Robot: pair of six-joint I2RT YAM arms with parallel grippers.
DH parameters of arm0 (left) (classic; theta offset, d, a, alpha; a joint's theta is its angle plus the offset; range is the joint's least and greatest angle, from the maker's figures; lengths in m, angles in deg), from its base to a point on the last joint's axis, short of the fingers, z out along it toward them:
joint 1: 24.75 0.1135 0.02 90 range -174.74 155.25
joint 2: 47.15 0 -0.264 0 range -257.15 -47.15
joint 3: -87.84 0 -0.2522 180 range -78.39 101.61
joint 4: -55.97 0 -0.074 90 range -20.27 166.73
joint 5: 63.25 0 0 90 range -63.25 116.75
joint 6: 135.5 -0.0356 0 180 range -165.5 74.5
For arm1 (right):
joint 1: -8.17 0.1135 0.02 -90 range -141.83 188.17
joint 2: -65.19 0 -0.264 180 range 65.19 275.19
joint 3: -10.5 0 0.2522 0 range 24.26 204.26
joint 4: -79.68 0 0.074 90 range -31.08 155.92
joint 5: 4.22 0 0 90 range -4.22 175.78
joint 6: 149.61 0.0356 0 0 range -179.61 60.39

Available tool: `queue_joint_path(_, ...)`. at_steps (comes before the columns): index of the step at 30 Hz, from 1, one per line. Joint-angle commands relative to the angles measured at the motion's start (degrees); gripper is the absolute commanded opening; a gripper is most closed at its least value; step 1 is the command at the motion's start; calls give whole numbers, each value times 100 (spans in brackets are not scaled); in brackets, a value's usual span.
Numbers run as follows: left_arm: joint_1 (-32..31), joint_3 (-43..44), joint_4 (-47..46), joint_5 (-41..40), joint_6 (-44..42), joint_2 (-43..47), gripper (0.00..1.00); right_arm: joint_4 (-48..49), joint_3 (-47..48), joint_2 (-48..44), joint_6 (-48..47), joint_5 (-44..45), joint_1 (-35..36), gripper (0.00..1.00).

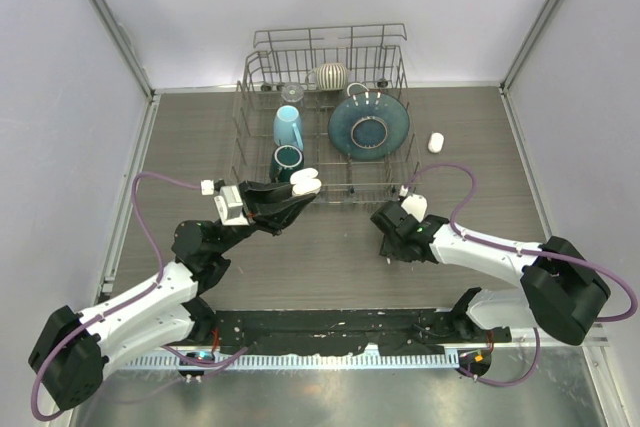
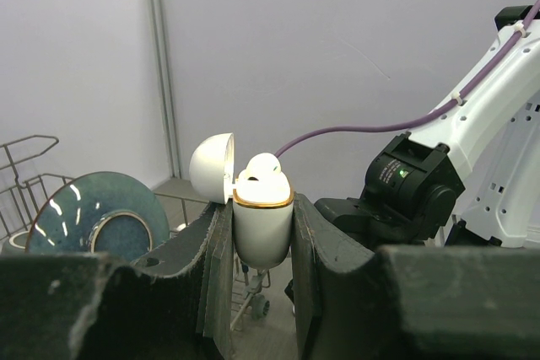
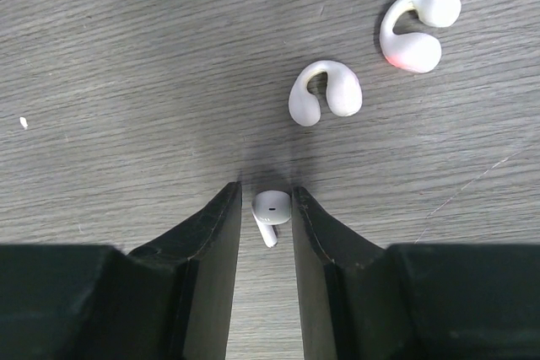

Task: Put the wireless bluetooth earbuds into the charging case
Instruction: Pick up the earbud from the center of the board.

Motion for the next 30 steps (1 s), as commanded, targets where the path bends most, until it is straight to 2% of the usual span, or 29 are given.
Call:
queue_joint_path(1, -21, 19, -330, -11, -26, 15, 0, 54, -42, -50, 109, 126, 54, 36)
queue_joint_path(6, -30, 19, -339, -11, -18, 24, 0, 54, -34, -33, 109, 126, 54, 31)
queue_joint_path(10, -21, 28, -339, -3, -18, 15, 0, 54, -7, -68, 91, 126, 54, 20)
queue_joint_path(14, -30, 36, -330, -11, -9, 15, 0, 281, -77, -339, 47, 108, 80, 15)
queue_joint_path(24, -30, 45, -321, -55, -26, -11, 0, 590, 71, -1939, -348, 432, 168, 1)
queue_joint_path(30, -30, 80, -391, -117, -26, -99, 0, 958, 678, -2906, -979, 1153, 422, 1)
